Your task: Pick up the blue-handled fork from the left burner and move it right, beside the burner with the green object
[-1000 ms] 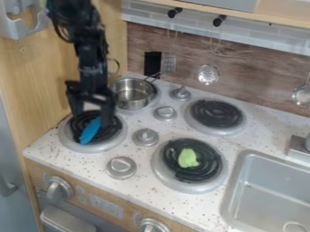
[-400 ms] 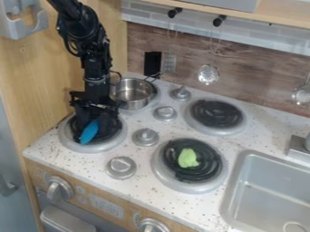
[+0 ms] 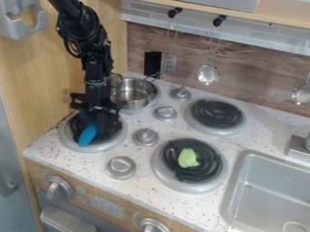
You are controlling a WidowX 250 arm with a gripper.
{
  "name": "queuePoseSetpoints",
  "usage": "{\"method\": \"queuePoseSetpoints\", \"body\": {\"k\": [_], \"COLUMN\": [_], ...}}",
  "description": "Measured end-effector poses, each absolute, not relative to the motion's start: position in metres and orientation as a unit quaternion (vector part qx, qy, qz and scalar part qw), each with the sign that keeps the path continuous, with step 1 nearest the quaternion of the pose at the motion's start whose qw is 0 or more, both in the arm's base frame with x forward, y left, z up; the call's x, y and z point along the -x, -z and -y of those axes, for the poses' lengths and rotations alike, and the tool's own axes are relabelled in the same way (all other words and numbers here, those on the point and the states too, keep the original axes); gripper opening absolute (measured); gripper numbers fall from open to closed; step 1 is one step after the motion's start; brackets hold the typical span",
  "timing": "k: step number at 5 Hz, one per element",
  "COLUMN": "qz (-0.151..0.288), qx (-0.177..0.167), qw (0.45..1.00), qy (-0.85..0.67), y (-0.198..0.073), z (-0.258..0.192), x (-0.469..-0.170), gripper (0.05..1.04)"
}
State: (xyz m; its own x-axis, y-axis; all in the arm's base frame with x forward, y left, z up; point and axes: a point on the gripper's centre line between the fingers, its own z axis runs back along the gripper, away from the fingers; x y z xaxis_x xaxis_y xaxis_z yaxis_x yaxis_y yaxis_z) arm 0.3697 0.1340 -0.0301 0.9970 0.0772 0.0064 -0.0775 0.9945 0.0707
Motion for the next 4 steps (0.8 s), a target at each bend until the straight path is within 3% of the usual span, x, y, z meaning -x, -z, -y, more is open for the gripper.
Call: {"method": "queuePoseSetpoints", "body": {"k": [2,4], "qz": [0.000,-0.011], "qx": [-0.018,-0.010], "qw": [0.997,0.997], "qy": [0.071,0.074], "y": [0.011,0.035], "z": [-0.034,-0.021], "x": [-0.394,-0.426], "gripper": [0.359,0.358]}}
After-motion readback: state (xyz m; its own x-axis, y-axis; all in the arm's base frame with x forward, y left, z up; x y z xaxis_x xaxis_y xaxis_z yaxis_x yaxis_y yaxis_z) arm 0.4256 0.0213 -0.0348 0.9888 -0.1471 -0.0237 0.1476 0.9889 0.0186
